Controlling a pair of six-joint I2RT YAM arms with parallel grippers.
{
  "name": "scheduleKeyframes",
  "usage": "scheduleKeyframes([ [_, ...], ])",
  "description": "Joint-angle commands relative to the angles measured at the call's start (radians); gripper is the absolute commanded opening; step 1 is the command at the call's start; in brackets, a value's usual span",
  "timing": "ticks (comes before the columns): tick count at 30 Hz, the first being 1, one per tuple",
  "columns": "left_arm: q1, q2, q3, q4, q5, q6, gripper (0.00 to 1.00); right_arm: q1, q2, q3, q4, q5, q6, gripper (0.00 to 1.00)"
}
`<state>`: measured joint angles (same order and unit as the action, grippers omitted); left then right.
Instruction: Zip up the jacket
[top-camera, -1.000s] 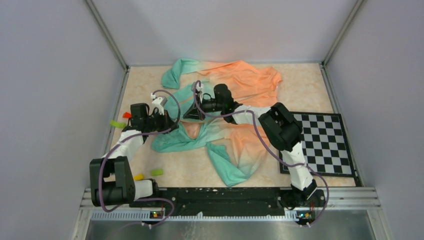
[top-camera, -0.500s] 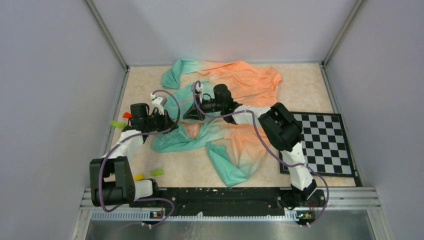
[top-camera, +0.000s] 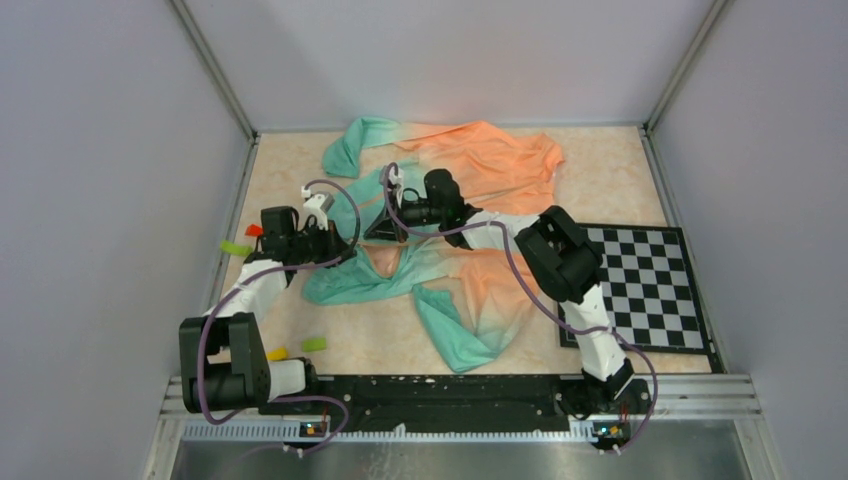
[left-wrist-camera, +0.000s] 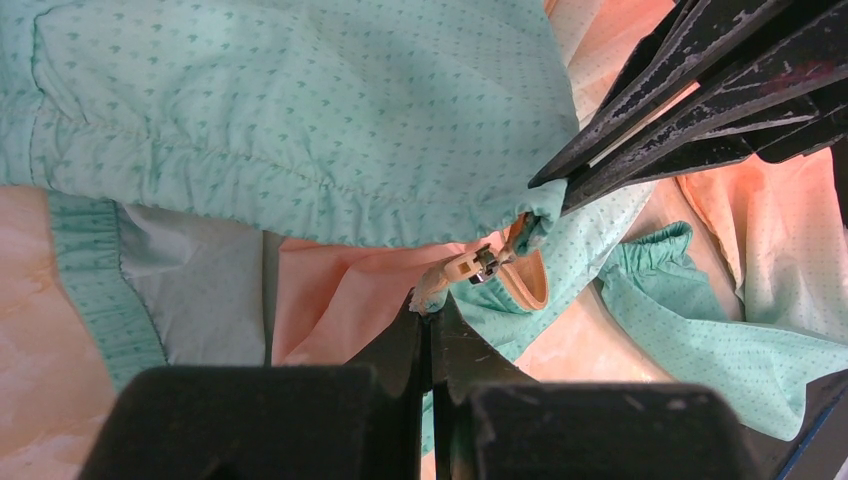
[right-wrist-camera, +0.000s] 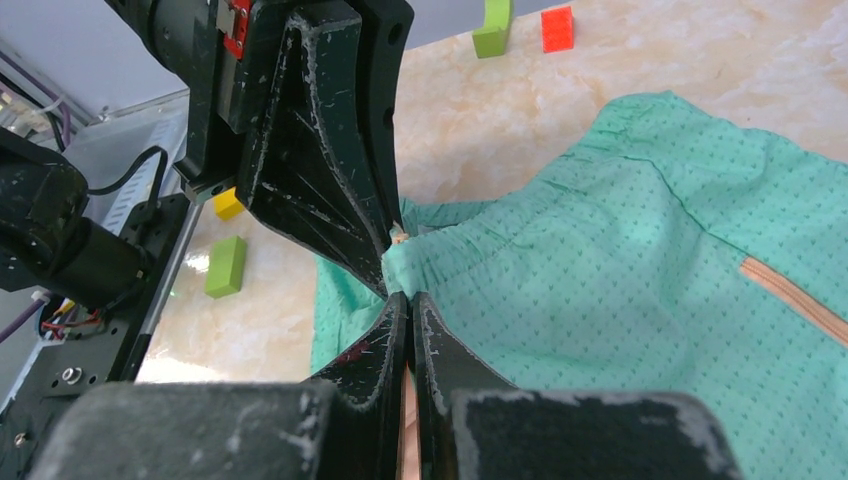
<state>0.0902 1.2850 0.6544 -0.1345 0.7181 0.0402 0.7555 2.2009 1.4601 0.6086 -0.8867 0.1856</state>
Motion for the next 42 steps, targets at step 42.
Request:
scheduleKeyframes([
  [42, 0.0, -0.025, 0.045, -0.011, -0.027, -0.005, 0.0, 0.027, -0.032, 0.058, -0.051, 0.145, -0.004, 0.0],
])
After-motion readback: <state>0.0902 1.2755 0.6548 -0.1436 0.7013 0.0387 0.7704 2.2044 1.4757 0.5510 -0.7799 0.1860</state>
